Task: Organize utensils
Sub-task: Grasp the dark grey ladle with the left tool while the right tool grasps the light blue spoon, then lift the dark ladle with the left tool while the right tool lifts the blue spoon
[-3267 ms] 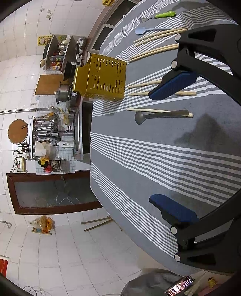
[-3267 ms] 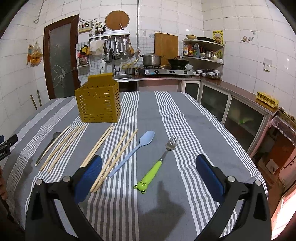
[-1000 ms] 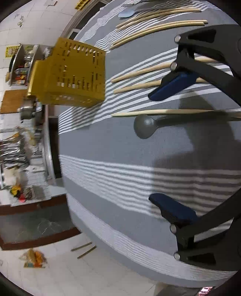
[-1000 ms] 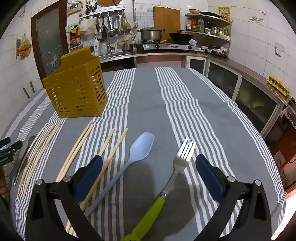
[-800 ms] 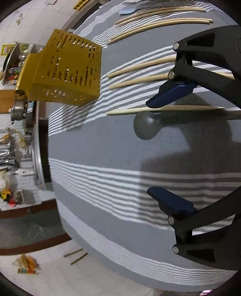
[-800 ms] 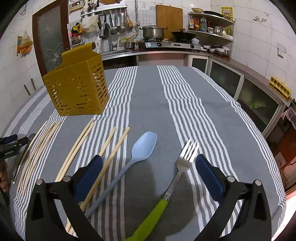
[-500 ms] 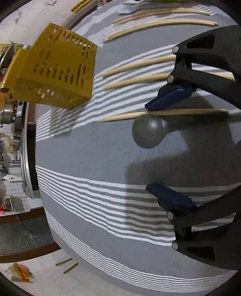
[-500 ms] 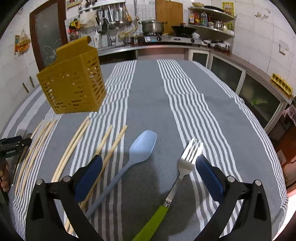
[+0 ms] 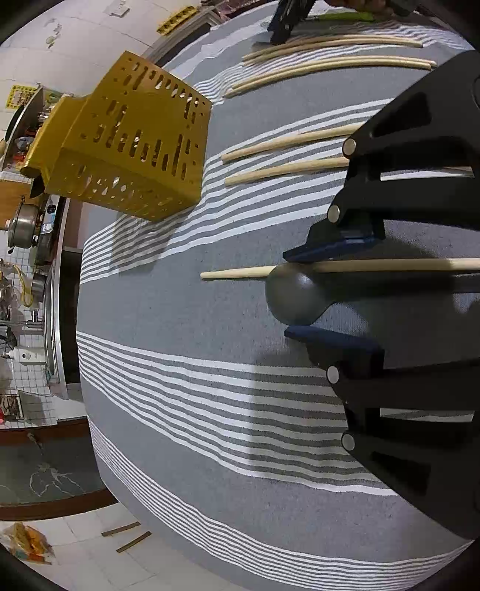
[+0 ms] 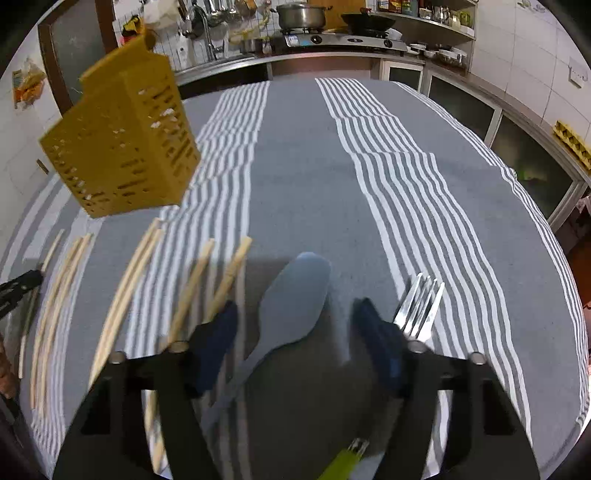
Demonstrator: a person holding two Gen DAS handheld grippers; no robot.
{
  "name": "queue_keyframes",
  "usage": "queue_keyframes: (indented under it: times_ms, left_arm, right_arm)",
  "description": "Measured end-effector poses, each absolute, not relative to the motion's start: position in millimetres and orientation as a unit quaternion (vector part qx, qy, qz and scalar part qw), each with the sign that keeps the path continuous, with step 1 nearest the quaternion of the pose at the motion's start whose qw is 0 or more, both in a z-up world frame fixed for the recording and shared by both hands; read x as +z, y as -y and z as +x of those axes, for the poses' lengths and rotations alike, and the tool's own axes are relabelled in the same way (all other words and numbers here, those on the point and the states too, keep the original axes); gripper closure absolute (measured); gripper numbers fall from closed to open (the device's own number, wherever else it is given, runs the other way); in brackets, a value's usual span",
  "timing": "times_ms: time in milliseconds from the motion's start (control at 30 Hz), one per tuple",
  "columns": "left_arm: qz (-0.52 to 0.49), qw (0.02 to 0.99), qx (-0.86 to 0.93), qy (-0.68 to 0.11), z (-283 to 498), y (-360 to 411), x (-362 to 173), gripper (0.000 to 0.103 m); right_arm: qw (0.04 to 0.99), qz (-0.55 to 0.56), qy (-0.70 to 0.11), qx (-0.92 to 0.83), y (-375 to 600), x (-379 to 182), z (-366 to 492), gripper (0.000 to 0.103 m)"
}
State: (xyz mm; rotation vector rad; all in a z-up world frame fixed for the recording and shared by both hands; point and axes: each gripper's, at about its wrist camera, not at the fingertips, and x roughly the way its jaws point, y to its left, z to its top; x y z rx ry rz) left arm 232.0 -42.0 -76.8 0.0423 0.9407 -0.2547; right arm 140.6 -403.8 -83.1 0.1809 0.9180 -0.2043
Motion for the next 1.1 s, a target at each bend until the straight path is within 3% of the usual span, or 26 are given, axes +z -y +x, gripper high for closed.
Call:
queue_keyframes:
  times_ms: [33, 100, 167, 200, 400, 833, 933, 967, 1000, 1067, 1100]
  left_arm:
    - [0.02, 0.884, -0.123, -0.451, 231.9, 41.6, -76.1, 0.069]
    - [0.019, 0.885, -0.123, -0.449, 233.3, 40.6, -75.4, 0.069]
    - [0.015, 0.885, -0.125, -0.448, 234.4, 39.9, -74.1, 0.069]
    - [0.015, 0.886, -0.125, -0.446, 234.4, 39.6, -72.7, 0.069]
    - [0.009, 0.89, -0.128, -0.438, 231.6, 34.6, -63.7, 0.069]
    - [0.004, 0.906, -0.134, -0.402, 216.1, 31.3, -32.5, 0.069]
    - [0.019, 0.907, -0.133, -0.399, 215.4, 35.4, -30.1, 0.069]
    - [0.018, 0.905, -0.133, -0.403, 216.2, 35.7, -32.5, 0.069]
    - [0.012, 0.902, -0.134, -0.41, 217.9, 35.3, -36.6, 0.069]
    - [0.014, 0.9, -0.128, -0.416, 219.3, 35.4, -43.4, 0.069]
    - [0.012, 0.899, -0.128, -0.418, 219.8, 34.8, -45.6, 0.069]
  right_arm:
    - [0.888, 0.084, -0.441, -0.099, 403.5, -83.0, 141.1, 0.05]
    - [0.888, 0.082, -0.442, -0.096, 404.4, -81.8, 143.3, 0.067]
    - [0.888, 0.088, -0.441, -0.091, 405.6, -80.5, 143.2, 0.073]
    - [0.889, 0.09, -0.44, -0.085, 405.6, -79.5, 142.9, 0.084]
    - [0.897, 0.096, -0.426, -0.065, 407.6, -73.8, 136.7, 0.095]
    - [0.926, 0.09, -0.363, -0.05, 408.1, -30.2, 114.6, 0.095]
    - [0.92, 0.067, -0.383, -0.048, 402.8, -29.6, 120.7, 0.095]
    - [0.914, 0.06, -0.398, -0.05, 403.0, -35.0, 125.7, 0.092]
    - [0.908, 0.057, -0.41, -0.063, 406.0, -41.6, 129.5, 0.079]
    - [0.902, 0.065, -0.419, -0.08, 415.2, -51.6, 129.7, 0.062]
    - [0.896, 0.078, -0.43, -0.077, 420.3, -59.1, 131.8, 0.062]
